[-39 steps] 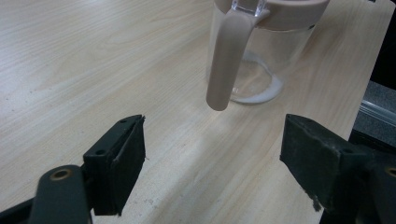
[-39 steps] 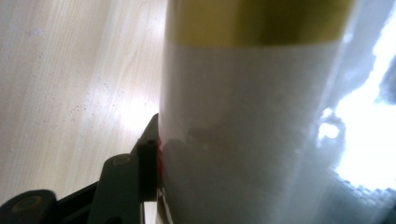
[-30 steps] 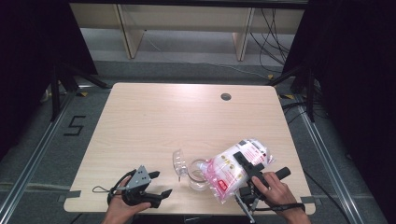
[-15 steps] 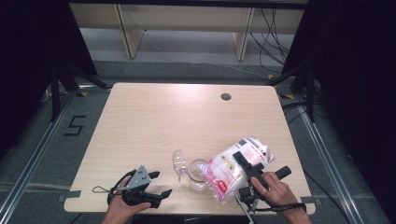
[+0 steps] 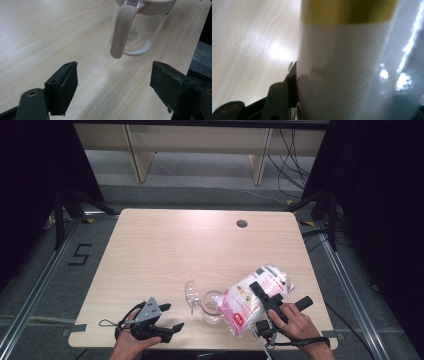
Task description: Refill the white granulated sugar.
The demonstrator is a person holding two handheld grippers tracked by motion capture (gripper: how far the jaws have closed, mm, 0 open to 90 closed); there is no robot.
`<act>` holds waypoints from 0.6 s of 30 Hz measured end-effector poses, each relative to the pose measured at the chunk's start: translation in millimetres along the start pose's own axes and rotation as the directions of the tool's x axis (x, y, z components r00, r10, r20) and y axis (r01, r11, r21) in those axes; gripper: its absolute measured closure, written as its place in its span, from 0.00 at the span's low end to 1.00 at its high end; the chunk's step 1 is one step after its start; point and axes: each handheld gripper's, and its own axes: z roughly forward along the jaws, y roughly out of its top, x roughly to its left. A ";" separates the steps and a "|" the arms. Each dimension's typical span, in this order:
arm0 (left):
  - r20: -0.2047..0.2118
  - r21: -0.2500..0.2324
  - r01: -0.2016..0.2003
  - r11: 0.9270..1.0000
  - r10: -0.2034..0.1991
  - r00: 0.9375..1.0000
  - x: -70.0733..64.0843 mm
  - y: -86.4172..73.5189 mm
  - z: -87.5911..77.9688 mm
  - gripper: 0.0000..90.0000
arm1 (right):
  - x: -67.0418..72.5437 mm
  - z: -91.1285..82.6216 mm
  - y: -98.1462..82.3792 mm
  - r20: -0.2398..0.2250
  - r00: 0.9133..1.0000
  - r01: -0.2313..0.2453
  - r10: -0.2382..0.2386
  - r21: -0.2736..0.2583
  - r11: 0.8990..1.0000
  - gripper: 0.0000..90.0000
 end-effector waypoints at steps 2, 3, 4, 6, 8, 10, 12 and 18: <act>0.002 -0.001 0.001 1.000 -0.001 1.000 0.2 -0.1 0.3 0.24 | 1.1 -1.1 0.1 0.000 1.000 -0.015 0.015 0.016 1.000 0.56; 0.001 -0.001 0.001 1.000 -0.001 1.000 0.1 -0.1 0.2 0.24 | 1.3 -0.6 0.0 0.010 1.000 -0.013 0.013 0.008 1.000 0.56; 0.001 -0.001 0.001 1.000 -0.001 1.000 0.1 -0.1 0.2 0.24 | 1.2 -0.7 0.3 0.008 1.000 -0.016 0.016 0.009 1.000 0.56; 0.002 -0.001 0.002 1.000 -0.002 1.000 0.2 -0.2 0.4 0.24 | 0.8 -0.7 0.4 0.007 1.000 -0.012 0.012 0.008 1.000 0.56; 0.001 0.004 -0.004 1.000 0.004 1.000 0.5 -0.3 0.2 0.24 | -0.5 -0.9 0.2 0.000 1.000 0.013 -0.013 0.012 1.000 0.56; 0.001 -0.001 0.001 1.000 -0.001 1.000 0.2 -0.3 0.4 0.24 | -0.4 -1.0 0.1 0.001 1.000 0.013 -0.013 0.012 1.000 0.56; 0.000 0.008 -0.007 1.000 0.007 1.000 1.0 -0.2 -0.3 0.24 | -0.2 -0.9 0.2 0.001 1.000 0.011 -0.011 0.008 1.000 0.56; -0.002 -0.003 -0.005 1.000 0.005 1.000 0.5 -0.7 0.6 0.24 | -2.7 -1.5 0.1 0.002 1.000 0.026 -0.026 0.015 1.000 0.57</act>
